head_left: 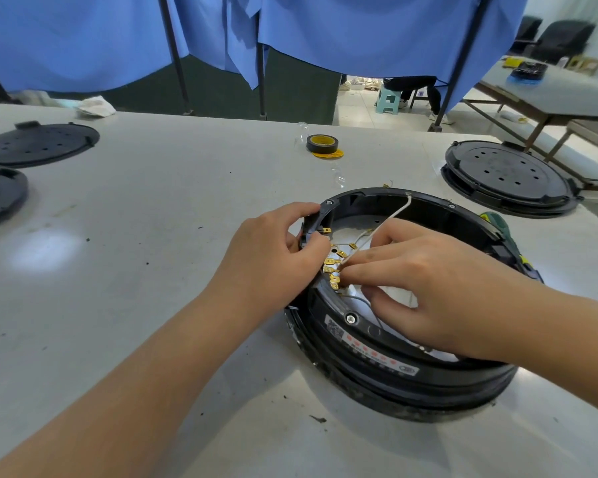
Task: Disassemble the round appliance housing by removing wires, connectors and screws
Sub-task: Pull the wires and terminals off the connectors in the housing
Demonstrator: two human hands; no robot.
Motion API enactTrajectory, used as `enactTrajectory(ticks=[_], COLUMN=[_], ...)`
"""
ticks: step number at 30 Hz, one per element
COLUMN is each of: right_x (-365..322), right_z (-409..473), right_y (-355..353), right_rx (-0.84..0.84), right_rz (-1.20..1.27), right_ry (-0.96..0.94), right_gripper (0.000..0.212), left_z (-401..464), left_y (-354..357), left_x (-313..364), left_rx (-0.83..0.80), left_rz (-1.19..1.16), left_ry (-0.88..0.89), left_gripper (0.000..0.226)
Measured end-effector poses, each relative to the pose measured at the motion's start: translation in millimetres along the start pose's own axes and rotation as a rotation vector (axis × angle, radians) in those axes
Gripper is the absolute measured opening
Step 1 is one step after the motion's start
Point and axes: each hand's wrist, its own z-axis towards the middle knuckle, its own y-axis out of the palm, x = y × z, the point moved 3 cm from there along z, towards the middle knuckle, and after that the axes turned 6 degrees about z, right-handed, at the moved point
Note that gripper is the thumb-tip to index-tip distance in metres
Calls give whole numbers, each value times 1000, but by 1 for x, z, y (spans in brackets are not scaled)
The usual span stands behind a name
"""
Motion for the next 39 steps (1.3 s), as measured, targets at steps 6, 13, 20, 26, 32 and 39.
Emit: enactTrajectory(ticks=[6, 13, 20, 26, 32, 39], right_x=[0, 1, 4, 2, 3, 7], right_z=[0, -1, -3, 15, 20, 17], right_y=[1, -2, -6, 5, 11, 9], right_rx=[7, 133, 126, -7, -16, -44], right_rz=[-5, 95, 252, 252, 217, 202], right_ry=[6, 8, 198, 256, 223, 128], right_gripper=[34, 21, 23, 14, 9, 14], left_z=[0, 0, 0, 1, 1, 2], left_y=[0, 0, 0, -1, -1, -1], left_x=[0, 0, 1, -2, -1, -1], left_rx=[-3, 3, 7, 1, -18, -35], left_rz=[-6, -9, 2, 25, 4, 12], left_ry=[-3, -8, -19, -9, 3, 15], left_gripper=[34, 32, 40, 32, 34, 32])
